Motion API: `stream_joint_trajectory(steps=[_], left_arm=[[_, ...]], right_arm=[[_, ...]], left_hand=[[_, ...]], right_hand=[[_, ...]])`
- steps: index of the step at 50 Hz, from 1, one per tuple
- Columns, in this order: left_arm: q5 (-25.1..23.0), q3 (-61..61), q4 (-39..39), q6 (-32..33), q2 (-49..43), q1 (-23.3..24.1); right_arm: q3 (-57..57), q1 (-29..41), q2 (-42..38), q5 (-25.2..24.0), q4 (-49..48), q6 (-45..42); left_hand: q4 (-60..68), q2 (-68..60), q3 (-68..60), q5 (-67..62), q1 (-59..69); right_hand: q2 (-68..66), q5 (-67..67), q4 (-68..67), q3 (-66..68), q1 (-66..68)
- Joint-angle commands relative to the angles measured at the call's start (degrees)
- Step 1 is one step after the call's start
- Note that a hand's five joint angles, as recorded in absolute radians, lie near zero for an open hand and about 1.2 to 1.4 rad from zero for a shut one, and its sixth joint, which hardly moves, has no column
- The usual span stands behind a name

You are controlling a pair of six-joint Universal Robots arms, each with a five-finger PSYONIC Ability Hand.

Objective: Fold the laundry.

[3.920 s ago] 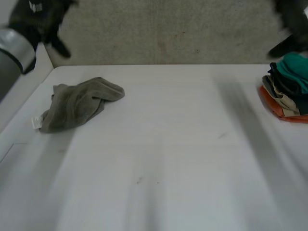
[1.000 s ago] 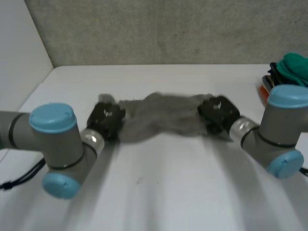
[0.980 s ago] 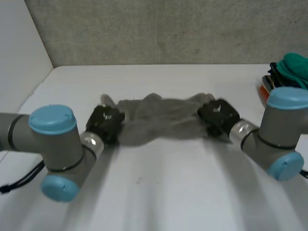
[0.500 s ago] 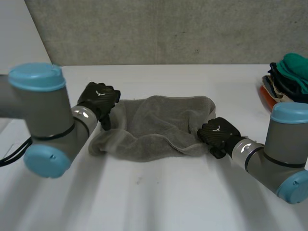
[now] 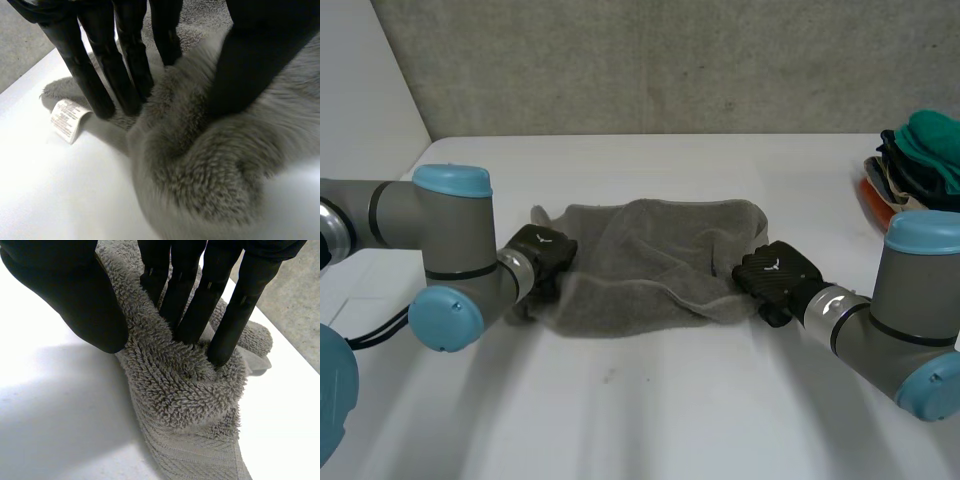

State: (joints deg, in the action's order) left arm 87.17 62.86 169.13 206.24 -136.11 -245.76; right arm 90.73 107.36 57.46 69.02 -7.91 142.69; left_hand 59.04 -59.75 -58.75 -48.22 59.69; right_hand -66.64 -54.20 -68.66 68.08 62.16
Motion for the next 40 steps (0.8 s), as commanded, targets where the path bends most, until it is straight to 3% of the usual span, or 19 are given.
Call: stream_joint_trajectory(steps=[1,4,8,11,15,18,22,30,35,37,40], left_arm=[[0.72,0.69,-0.03,0.13,1.11,0.55],[0.98,2.0,-0.03,0.04,5.23,0.99],[0.63,5.78,0.41,-0.57,11.91,1.16],[0.72,7.72,0.5,-0.75,15.17,1.43],[0.98,9.74,0.32,-0.75,17.89,2.22],[0.81,11.67,0.32,-0.75,20.53,2.31],[0.72,13.17,0.32,-0.75,23.08,2.39],[0.72,14.93,0.23,-0.84,25.45,2.31],[0.72,15.45,0.23,-0.84,25.63,2.31],[0.72,15.54,0.23,-0.84,25.63,2.22],[0.8,15.63,0.23,-0.84,25.63,2.13]], right_arm=[[-0.73,0.05,0.72,0.76,0.26,0.31],[-1.08,0.05,2.21,0.76,0.7,1.71],[-2.22,-1.09,3.27,1.29,1.14,7.84],[-3.54,-2.5,3.44,1.55,3.06,14.26],[-8.53,-6.79,3.44,0.68,12.61,24.02],[-10.57,-8.65,3.44,0.24,17.82,24.83],[-12.59,-11.29,3.44,-0.29,22.76,23.78],[-12.42,-13.58,2.48,-3.1,24.34,9.83],[-12.95,-13.05,-0.86,-3.1,25.13,7.34],[-13.03,-13.05,-1.82,-3.19,25.48,7.17],[-13.03,-12.96,-2.27,-3.28,26.27,6.99]], left_hand=[[20.96,-20.25,-21.25,-21.78,20.31],[20.96,-20.25,-21.25,-21.78,20.31],[20.96,-20.25,-21.25,-21.78,20.31],[20.96,-20.25,-21.25,-21.78,20.31],[20.96,-20.25,-21.25,-21.78,20.31],[20.96,-20.25,-21.25,-21.78,20.31],[20.96,-20.25,-21.25,-21.78,20.31],[20.96,-20.25,-21.25,-21.78,20.31],[20.96,-20.25,-21.25,-21.78,20.31],[20.96,-20.25,-21.25,-21.78,20.31],[20.96,-20.25,-21.25,-21.78,20.31]], right_hand=[[-12.08,-14.53,-10.07,10.65,16.57],[13.89,11.45,15.9,-15.32,-9.41],[37.99,35.55,40.01,-39.43,-33.51],[39.06,36.62,41.08,-40.49,-34.58],[38.73,36.29,40.75,-40.17,-34.25],[38.23,35.78,40.24,-39.66,-33.74],[37.55,35.11,39.57,-38.98,-33.07],[35.2,32.75,37.21,-36.63,-30.72],[32.86,30.41,34.87,-34.29,-28.37],[26.82,24.38,28.83,-28.25,-22.34],[6.31,3.87,8.32,-7.74,-1.83]])
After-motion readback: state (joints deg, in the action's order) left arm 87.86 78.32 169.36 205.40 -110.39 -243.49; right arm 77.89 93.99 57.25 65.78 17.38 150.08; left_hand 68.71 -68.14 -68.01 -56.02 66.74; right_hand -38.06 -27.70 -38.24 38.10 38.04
